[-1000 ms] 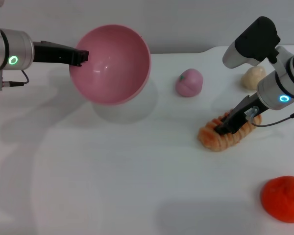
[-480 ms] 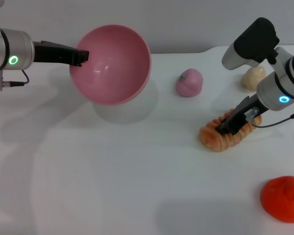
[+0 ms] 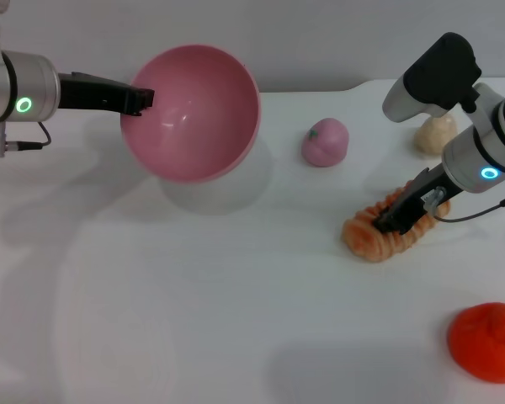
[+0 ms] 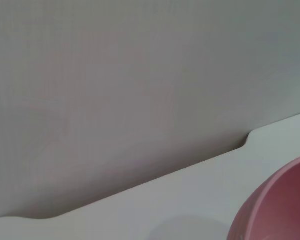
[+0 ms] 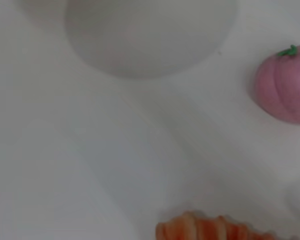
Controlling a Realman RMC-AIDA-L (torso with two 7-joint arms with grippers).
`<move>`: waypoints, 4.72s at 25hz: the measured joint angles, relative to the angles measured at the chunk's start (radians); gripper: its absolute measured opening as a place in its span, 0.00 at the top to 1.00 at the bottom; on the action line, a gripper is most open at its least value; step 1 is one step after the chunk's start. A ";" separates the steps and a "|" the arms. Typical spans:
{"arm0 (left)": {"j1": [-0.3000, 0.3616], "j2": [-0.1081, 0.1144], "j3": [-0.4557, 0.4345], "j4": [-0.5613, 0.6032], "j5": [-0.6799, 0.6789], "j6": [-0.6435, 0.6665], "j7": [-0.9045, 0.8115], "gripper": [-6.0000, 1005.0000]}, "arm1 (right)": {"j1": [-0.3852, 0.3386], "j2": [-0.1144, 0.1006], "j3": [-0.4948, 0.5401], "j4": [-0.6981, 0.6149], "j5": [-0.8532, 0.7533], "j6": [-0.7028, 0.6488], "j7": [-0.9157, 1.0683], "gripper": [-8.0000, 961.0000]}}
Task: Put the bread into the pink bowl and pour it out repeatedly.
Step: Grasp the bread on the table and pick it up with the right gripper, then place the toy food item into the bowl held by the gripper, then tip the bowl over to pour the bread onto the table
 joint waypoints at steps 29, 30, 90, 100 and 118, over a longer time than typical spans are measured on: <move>-0.010 0.002 0.000 -0.008 -0.001 0.008 -0.001 0.96 | -0.331 0.009 -0.044 -1.051 0.291 0.109 0.009 0.91; -0.010 0.002 0.000 -0.008 -0.001 0.010 -0.001 0.96 | -0.326 0.009 -0.047 -1.072 0.302 0.107 0.009 0.91; -0.068 0.000 0.090 -0.081 -0.053 0.004 -0.005 0.96 | -0.141 0.000 -0.231 -0.706 0.489 0.006 -0.173 0.53; -0.072 0.000 0.097 -0.092 -0.053 -0.004 -0.005 0.96 | -0.288 0.008 -0.225 -0.839 0.628 -0.261 -0.290 0.53; -0.084 -0.006 0.348 -0.095 -0.127 -0.238 -0.016 0.96 | -0.493 0.012 -0.153 -0.603 1.130 -0.761 -0.784 0.54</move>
